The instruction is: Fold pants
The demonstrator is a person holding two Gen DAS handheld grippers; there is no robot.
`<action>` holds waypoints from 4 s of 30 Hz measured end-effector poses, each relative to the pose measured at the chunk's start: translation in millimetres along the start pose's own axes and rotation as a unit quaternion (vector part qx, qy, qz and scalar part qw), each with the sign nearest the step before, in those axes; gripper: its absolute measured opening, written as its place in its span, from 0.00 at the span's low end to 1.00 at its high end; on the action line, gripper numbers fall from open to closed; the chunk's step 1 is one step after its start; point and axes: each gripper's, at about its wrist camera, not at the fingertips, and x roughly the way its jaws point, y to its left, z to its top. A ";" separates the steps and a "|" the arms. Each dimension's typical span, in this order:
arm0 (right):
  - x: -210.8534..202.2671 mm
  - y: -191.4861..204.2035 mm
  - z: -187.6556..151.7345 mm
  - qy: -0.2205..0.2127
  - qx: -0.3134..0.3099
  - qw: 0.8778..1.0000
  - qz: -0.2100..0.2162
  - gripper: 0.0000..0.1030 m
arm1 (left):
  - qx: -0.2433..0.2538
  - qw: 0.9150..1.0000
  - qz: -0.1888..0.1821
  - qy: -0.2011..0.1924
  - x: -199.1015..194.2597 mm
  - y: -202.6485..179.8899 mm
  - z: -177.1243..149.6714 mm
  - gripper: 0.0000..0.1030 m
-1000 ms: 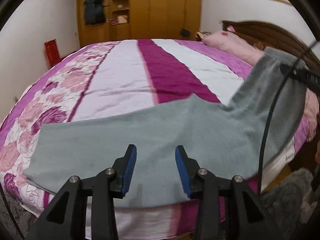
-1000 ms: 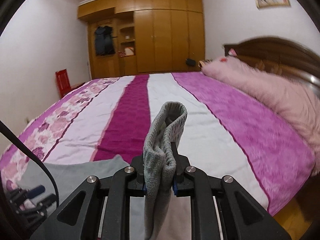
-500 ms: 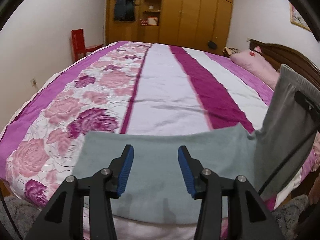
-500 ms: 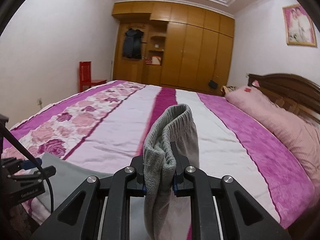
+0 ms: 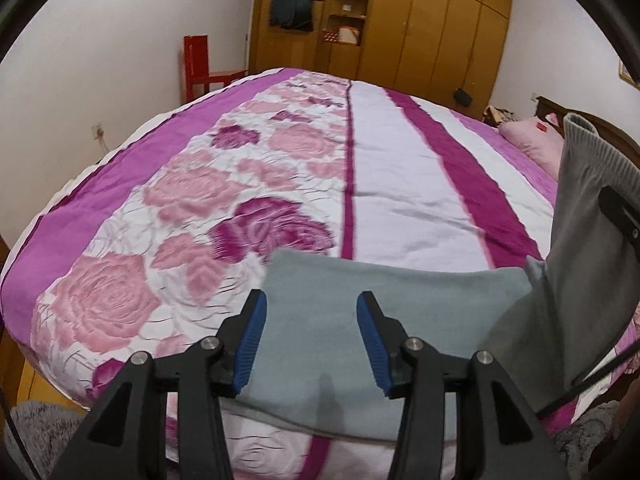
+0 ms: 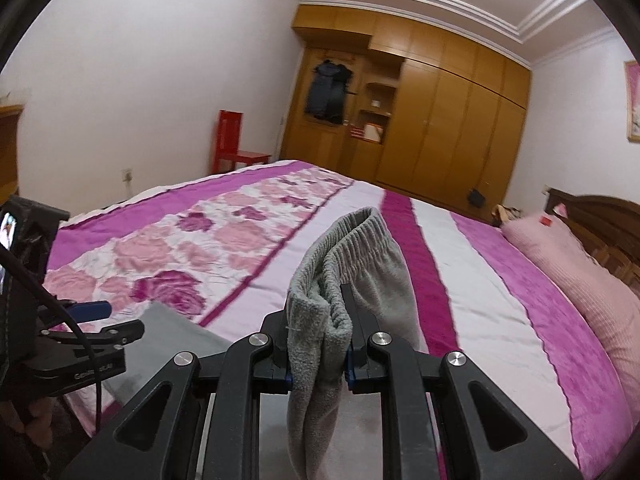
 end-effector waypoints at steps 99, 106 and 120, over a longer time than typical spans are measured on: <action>90.4 -147.7 -168.4 0.148 0.310 0.895 0.286 0.07 | 0.082 0.995 -0.017 0.051 57.7 -54.7 0.7 0.23; 132.5 -163.2 -158.4 0.156 0.292 0.897 0.294 0.07 | 0.095 0.994 0.003 0.054 82.0 -54.5 10.7 0.23; 166.7 -188.7 -113.7 0.141 0.299 0.914 0.234 0.22 | 0.082 0.996 0.004 0.028 64.8 -60.3 50.0 0.41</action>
